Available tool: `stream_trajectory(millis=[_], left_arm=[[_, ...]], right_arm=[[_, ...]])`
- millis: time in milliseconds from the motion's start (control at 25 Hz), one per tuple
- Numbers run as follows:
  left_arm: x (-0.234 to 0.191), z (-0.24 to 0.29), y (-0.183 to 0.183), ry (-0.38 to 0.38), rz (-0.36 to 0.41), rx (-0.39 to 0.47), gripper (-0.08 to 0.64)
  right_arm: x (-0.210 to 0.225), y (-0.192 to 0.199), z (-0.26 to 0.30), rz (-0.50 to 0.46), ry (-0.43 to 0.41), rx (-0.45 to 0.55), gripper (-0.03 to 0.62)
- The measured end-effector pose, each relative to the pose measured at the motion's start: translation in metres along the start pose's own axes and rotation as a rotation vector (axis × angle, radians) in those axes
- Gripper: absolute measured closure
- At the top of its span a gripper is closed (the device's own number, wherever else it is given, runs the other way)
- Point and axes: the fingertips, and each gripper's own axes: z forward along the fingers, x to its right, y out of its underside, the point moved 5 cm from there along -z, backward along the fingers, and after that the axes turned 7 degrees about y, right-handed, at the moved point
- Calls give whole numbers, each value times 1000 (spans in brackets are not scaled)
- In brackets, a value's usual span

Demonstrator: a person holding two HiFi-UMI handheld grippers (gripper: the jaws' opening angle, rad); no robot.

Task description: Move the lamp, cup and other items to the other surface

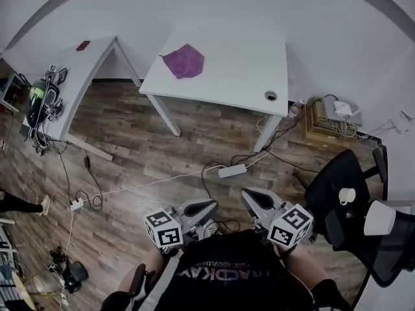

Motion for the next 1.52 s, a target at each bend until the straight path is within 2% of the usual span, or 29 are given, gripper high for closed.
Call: stream_trajectory(millis=[160,360,560,1040,1520], left_arm=[[0,-30,-1,-40,19,20,558],[-8,-54,-4,-49,23,48,558],[-8,-65,-4,-41,27,79,558],[-24,-75,1,-34,-22,91,558],[-21,-65,4,-7,-15,63,558]], right_arm=[[-40,17,24,-33,-91,-32,588],[-60,41,47,-57,-140,-105,588],[-71,34,50,-61,-131,-89,588],[-75,48,61,-70,-106,-137,588],[-69,47,51,-51,-75,-114,588]])
